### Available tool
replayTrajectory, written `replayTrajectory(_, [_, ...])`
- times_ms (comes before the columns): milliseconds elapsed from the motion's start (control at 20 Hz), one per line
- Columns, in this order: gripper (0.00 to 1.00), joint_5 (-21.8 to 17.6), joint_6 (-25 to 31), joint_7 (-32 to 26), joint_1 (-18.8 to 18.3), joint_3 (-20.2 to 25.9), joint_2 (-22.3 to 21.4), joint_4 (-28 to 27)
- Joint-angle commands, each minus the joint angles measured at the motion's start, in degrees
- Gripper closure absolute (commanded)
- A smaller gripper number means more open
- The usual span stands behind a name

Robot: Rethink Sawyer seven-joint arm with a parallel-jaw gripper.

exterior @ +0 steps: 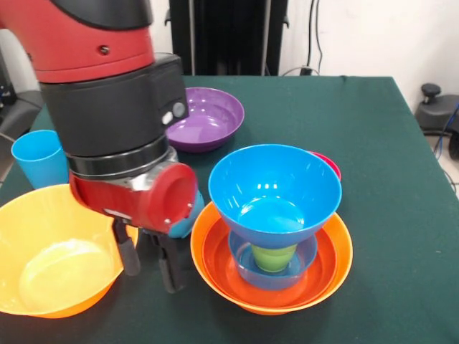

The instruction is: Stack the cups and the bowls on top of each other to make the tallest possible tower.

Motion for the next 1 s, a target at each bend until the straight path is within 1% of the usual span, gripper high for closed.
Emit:
replayTrajectory(50, [0.0, -5.64, 5.12, -13.23, 2.1, -3.84, -1.28, 5.08])
replayTrajectory(200, [0.0, -6.33, 5.5, -13.34, 2.59, -4.62, -1.29, 4.11])
replayTrajectory(400, [0.0, -7.64, 8.11, -14.86, 3.34, -5.46, -1.12, 0.72])
replayTrajectory(650, [0.0, -7.96, 11.64, -17.68, 2.85, -4.27, 0.11, -3.3])
replayTrajectory(700, [0.0, -8.04, 11.9, -17.92, 2.73, -3.86, 0.29, -4.54])
replayTrajectory(750, [0.0, -8.3, 13.99, -18.83, 2.65, -3.39, 0.66, -6.79])
replayTrajectory(800, [0.0, -8.75, 16.61, -19.88, 2.56, -2.63, 1.54, -10.35])
replayTrajectory(850, [0.0, -8.79, 17.03, -19.66, 2.45, -2.56, 1.59, -10.79])
replayTrajectory(900, [0.0, -8.28, 15.07, -18.92, 2.07, -3.26, 0.55, -7.43])
replayTrajectory(1000, [0.0, -8.06, 14.92, -18.68, 1.65, -3.69, 0.25, -5.81])
